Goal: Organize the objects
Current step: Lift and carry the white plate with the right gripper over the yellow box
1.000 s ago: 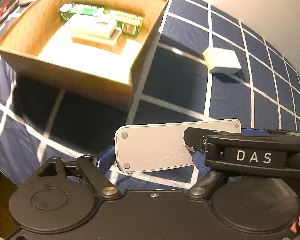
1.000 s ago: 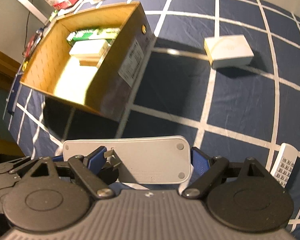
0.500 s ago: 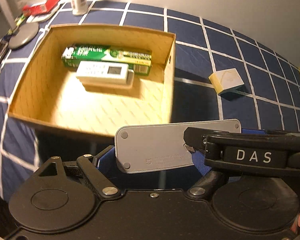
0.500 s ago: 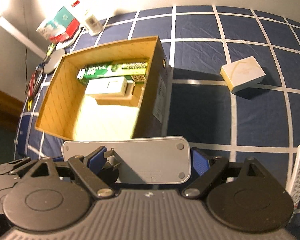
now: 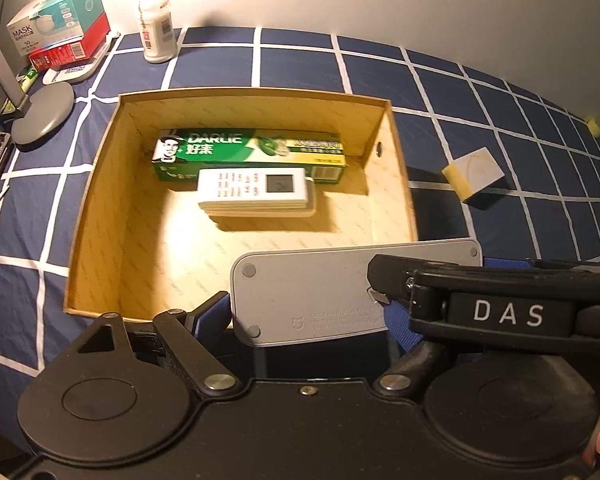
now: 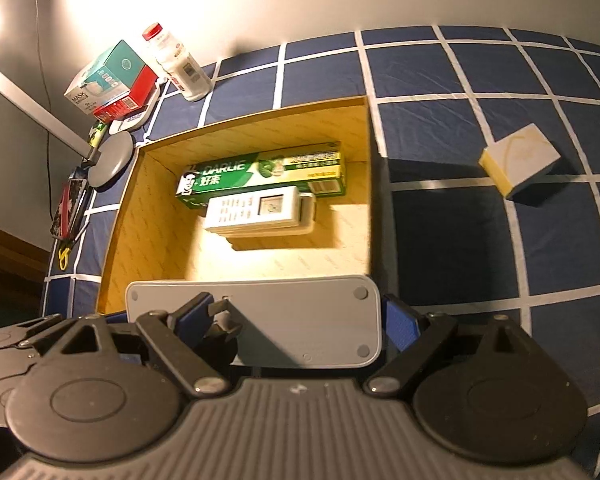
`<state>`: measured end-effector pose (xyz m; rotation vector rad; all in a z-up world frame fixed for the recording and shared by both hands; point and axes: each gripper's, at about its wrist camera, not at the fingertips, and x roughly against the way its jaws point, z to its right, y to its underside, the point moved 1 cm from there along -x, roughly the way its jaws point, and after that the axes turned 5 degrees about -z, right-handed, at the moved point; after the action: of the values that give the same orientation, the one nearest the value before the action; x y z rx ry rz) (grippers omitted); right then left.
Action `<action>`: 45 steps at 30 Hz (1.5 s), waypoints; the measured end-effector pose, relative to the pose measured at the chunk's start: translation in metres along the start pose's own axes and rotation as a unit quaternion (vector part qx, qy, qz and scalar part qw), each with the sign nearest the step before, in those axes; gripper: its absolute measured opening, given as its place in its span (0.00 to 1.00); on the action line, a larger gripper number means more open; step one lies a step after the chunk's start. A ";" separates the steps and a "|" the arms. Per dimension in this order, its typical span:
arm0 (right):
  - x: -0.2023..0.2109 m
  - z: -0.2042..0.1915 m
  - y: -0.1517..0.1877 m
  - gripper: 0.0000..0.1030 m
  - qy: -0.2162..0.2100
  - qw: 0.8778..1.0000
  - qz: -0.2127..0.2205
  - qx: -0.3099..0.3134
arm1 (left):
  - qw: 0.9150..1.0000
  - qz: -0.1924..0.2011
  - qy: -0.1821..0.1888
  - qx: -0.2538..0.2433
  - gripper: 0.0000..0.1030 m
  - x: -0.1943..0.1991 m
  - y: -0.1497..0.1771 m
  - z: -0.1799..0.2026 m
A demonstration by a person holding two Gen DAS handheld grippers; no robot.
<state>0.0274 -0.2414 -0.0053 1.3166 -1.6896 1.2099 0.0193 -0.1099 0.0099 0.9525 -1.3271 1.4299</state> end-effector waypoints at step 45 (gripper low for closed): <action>-0.174 -0.013 -0.068 0.86 0.048 0.989 -0.122 -0.067 | 0.988 -0.148 0.039 -0.016 0.78 -0.153 -0.081 -0.096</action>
<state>0.1393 -0.1739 -0.1398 1.3182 -1.4671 0.9849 0.1424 -0.0349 -0.1255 1.0151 -1.0973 1.2020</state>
